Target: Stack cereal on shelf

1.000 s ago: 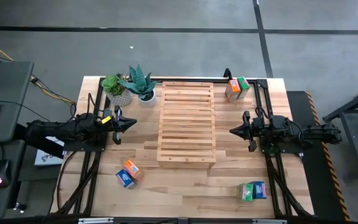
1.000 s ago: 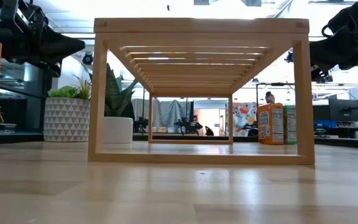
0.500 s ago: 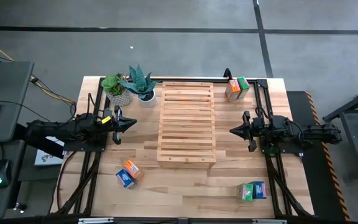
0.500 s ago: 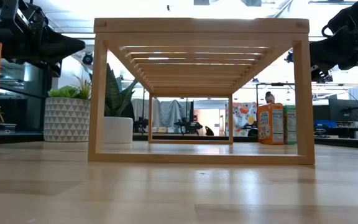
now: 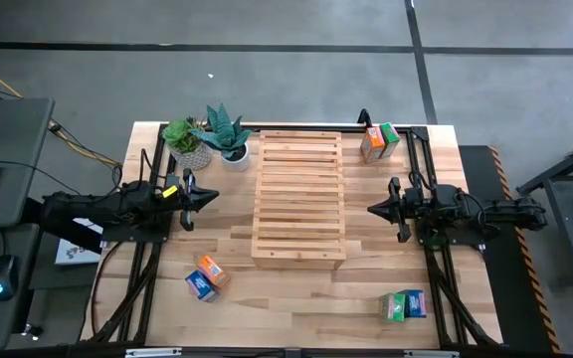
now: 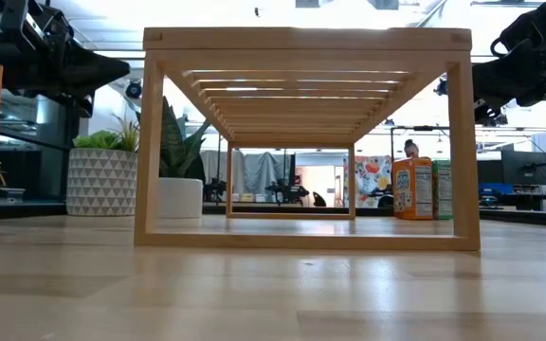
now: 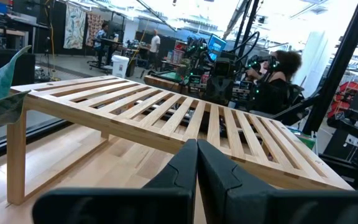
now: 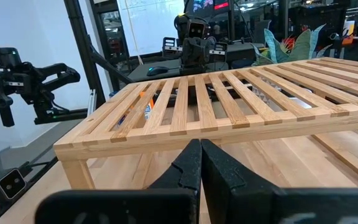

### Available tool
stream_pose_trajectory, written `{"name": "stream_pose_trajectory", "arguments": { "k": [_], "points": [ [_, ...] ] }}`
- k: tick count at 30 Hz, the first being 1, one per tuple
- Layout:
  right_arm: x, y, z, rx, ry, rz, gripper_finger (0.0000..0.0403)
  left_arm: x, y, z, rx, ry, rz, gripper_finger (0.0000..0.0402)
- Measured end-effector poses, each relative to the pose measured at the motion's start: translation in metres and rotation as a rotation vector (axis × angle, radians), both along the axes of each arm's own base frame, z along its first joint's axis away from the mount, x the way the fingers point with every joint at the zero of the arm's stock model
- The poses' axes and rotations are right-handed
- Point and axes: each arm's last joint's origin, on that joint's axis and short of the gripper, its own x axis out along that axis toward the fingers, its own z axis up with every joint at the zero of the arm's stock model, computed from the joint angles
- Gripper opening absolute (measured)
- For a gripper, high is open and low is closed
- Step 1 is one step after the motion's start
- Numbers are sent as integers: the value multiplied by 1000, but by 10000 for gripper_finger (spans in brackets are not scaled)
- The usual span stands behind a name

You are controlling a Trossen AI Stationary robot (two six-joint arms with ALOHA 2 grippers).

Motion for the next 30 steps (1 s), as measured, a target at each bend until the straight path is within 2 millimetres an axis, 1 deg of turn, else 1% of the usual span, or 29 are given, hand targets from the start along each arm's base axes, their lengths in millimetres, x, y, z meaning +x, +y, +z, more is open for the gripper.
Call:
{"name": "stream_pose_trajectory", "arguments": {
  "k": [13, 17, 19, 20, 24, 26, 28, 30],
  "points": [
    [0, 0, 0, -9, -1, -2, 0, 0, 0, 0, 0, -1, 1, 3],
    [0, -1, 0, -34, 0, -44, 0, 0, 0, 0, 0, 0, 0, 3],
    [0, -2, 2, -4, -24, -63, 0, 0, 0, 0, 0, 0, 0, 3],
    [0, -2, 7, 21, -70, -82, 0, 0, 0, 0, 0, 0, 1, 3],
    [-7, -6, 33, 54, -356, -205, 0, 0, 0, 0, 0, 0, 1, 3],
    [-13, -9, 46, 51, -492, -309, 0, 0, 0, 0, 0, -1, 0, 3],
    [-18, -12, 53, 66, -578, -413, 0, 0, 0, 0, 0, -1, 0, 3],
    [-19, -13, 56, 94, -607, -460, 0, 0, 0, 0, 0, 0, 0, 3]
  ]
}}
